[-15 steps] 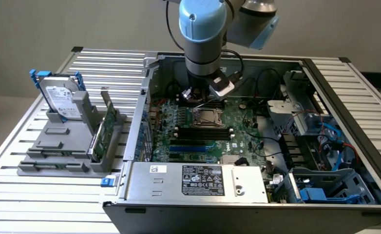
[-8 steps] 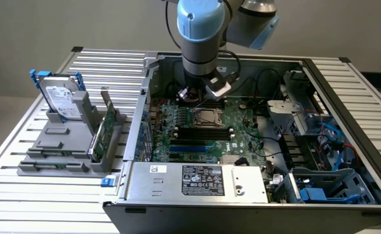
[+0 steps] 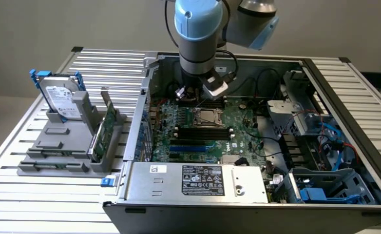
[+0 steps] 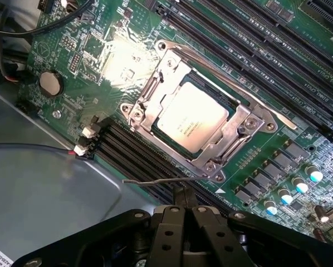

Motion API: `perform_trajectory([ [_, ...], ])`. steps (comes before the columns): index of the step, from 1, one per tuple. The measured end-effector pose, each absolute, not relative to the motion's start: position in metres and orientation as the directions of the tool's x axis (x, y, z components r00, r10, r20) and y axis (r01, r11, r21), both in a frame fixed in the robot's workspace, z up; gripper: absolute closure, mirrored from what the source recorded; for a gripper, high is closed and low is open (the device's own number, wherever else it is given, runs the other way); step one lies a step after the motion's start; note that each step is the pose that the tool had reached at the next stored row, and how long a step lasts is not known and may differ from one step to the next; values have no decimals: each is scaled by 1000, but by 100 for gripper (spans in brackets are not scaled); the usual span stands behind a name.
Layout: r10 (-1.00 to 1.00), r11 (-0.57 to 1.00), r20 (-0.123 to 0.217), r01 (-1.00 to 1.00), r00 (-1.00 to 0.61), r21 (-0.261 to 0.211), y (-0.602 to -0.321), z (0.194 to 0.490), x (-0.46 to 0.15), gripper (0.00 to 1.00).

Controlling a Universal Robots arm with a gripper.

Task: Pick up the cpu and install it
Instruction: 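Install the first cpu locking lever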

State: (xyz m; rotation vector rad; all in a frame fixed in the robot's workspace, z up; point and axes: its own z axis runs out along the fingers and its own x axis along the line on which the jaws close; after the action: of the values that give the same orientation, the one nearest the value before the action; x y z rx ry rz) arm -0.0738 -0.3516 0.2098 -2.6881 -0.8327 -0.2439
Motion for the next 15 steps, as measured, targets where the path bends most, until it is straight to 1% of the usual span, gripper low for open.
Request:
perform_trajectory([
  [10,527,-779,249,579,813,-241,-353,210,-74,89],
  [15,539,-772,253,591,804,-233,-353,208,-74,89],
])
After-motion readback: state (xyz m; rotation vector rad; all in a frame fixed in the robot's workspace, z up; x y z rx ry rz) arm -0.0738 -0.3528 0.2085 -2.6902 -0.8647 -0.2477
